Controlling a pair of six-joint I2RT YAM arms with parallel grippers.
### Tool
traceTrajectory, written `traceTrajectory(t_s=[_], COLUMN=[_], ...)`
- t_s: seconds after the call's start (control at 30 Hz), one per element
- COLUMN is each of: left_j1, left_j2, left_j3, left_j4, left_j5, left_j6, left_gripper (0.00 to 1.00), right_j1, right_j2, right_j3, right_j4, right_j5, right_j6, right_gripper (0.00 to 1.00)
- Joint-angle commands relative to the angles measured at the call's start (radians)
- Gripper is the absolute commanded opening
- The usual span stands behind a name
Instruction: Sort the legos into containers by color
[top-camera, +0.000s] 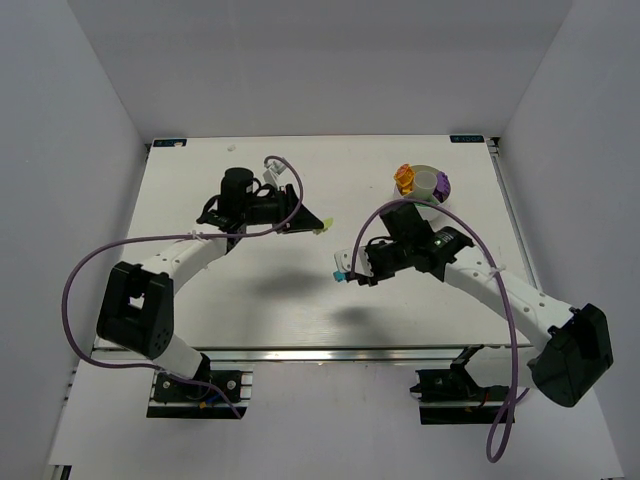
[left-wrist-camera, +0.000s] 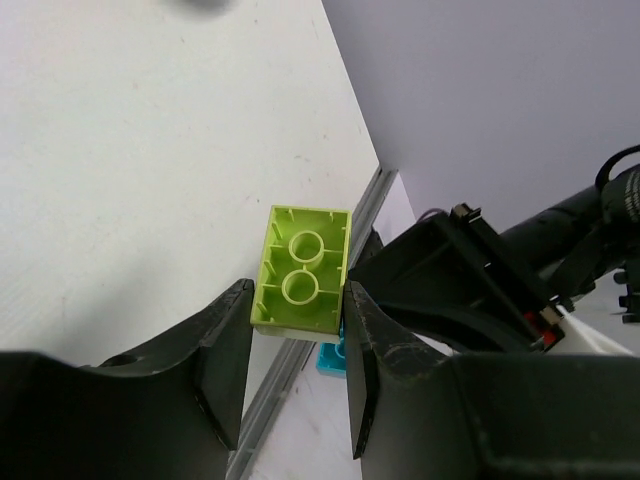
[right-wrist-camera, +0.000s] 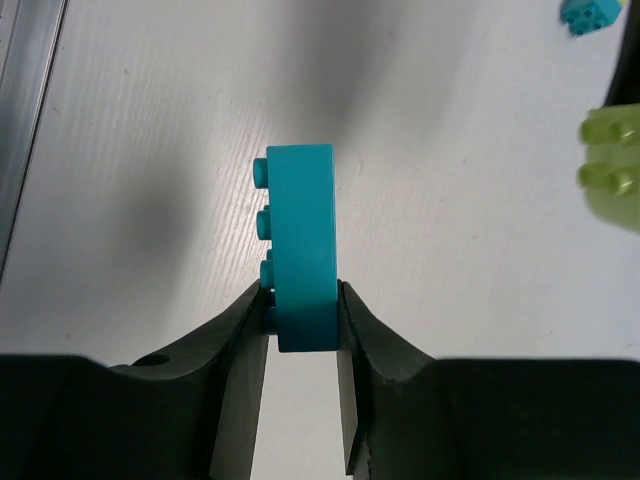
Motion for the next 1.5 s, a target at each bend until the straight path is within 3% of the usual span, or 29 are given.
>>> traceTrajectory(t_s=[0.0, 0.07, 0.13, 0.2, 0.37, 0.67, 1.03, 1.47], left_j1=[0.01, 0.021, 0.021, 0.021, 0.021, 0.012, 0.003, 0.003], left_j2=[-0.003, -0.005, -0.014, -0.034, -0.12, -0.242, -0.324, -0.348], left_j3=[0.067, 0.103, 0.129, 0.127, 0.049, -0.104, -0.152, -0.152], left_j4=[-0.029, -0.08, -0.192, -0.26, -0.282, -0.194, -0.213, -0.219], left_j5=[-0.006, -0.055, -0.139, -0.204, -0.396, -0.411, -0.465, -0.473], left_j6=[0.04, 0.101, 0.198, 0.257, 0.372, 0.409, 0.479, 0.495], left_gripper=[0.0, 0.0, 0.0, 0.0, 0.0, 0.0, 0.0, 0.0], right_j1=[-0.007, -0.016, -0.036, -0.047, -0.123, -0.275, -0.433, -0.524], right_j2=[-0.035, -0.047, -0.056, -0.068, -0.052, 0.04, 0.249, 0.402], right_j3=[0.002, 0.009, 0.034, 0.051, 0.104, 0.258, 0.388, 0.517], right_j4=[0.016, 0.08, 0.105, 0.13, 0.102, -0.123, -0.361, -0.392], right_j5=[0.037, 0.121, 0.301, 0.362, 0.529, 0.714, 0.731, 0.716], right_j6=[0.075, 0.145, 0.217, 0.257, 0.323, 0.311, 0.265, 0.243], right_gripper=[0.0, 0.0, 0.0, 0.0, 0.0, 0.0, 0.0, 0.0])
